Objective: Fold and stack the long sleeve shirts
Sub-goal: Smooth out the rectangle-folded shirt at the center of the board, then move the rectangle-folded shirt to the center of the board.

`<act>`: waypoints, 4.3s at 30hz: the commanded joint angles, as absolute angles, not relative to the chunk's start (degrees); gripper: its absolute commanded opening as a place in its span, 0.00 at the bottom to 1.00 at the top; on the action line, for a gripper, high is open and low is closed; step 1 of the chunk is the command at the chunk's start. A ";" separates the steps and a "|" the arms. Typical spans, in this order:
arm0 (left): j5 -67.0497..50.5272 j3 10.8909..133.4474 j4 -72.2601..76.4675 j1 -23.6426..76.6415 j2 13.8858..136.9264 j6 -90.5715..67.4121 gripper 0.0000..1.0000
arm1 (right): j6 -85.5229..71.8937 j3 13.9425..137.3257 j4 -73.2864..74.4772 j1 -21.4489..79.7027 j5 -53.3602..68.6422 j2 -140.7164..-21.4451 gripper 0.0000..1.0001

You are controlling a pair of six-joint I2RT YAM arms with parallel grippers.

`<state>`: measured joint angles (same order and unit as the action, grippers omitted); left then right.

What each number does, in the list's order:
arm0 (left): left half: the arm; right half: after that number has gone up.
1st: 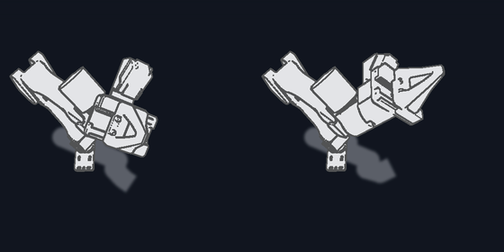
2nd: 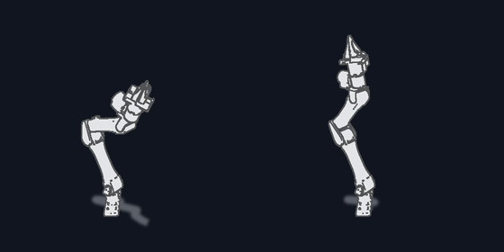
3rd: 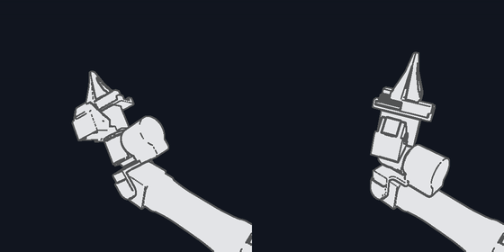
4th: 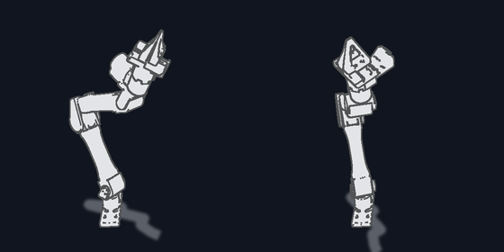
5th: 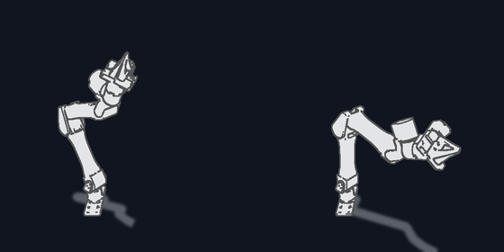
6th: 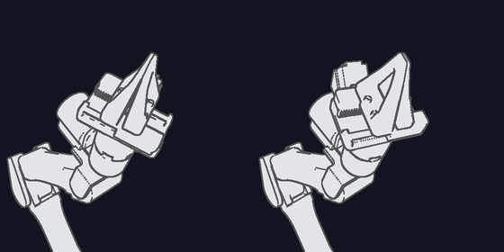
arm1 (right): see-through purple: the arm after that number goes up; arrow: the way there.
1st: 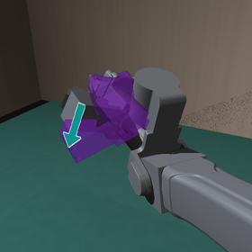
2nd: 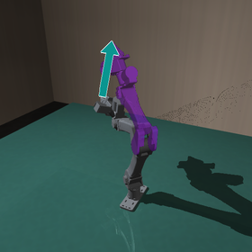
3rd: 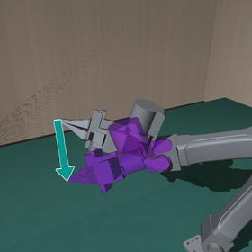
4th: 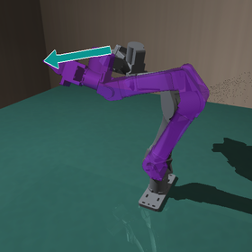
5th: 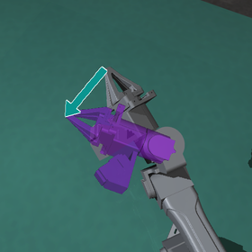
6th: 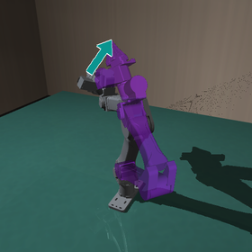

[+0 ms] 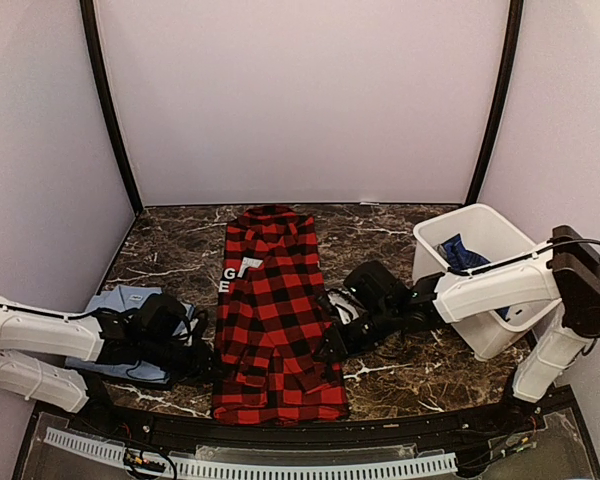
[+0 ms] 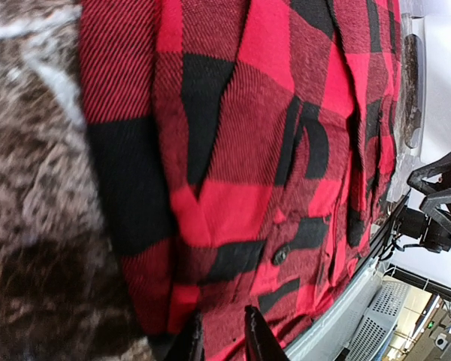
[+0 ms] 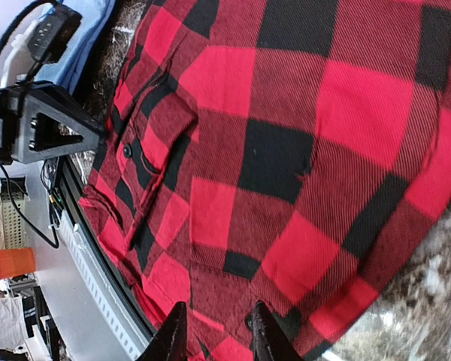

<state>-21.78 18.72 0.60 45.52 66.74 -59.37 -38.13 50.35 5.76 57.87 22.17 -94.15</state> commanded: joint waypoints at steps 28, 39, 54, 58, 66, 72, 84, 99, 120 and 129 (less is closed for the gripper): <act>-21.81 16.83 -7.80 53.46 58.82 -64.44 0.19 | -36.06 80.56 2.78 64.79 28.05 -115.57 0.28; -19.89 17.18 -9.11 57.75 59.22 -67.15 0.19 | -41.23 95.79 -0.60 67.10 32.08 -132.83 0.25; -22.63 18.94 -6.87 65.70 64.70 -70.79 0.19 | -43.81 97.39 2.30 66.79 29.83 -137.99 0.24; -22.97 19.53 -8.04 66.85 64.21 -71.14 0.19 | -44.06 97.05 2.21 66.64 29.71 -138.03 0.24; -25.60 20.84 -6.91 68.40 64.90 -70.41 0.22 | -45.16 96.72 1.14 66.22 30.24 -139.05 0.24; -27.92 21.85 -5.56 69.92 67.60 -69.83 0.24 | -45.87 95.34 0.26 65.53 30.15 -139.17 0.24; -21.22 25.54 -13.24 65.67 60.68 -67.84 0.29 | -43.62 95.29 -3.70 63.06 31.17 -141.29 0.24; -19.06 29.28 -19.62 52.88 58.81 -59.32 0.29 | -37.11 106.49 3.26 60.78 34.13 -141.42 0.29; -24.43 23.31 -14.87 44.69 61.23 -53.50 0.26 | -39.21 70.02 3.83 59.15 20.94 -104.33 0.43; -23.36 20.10 -8.19 52.19 64.20 -58.38 0.25 | -43.87 50.66 3.02 57.53 14.96 -90.07 0.42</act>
<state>-23.40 20.51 -11.86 49.17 62.17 -56.05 -41.19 55.07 4.95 57.78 18.83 -95.64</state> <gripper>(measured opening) 0.251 0.425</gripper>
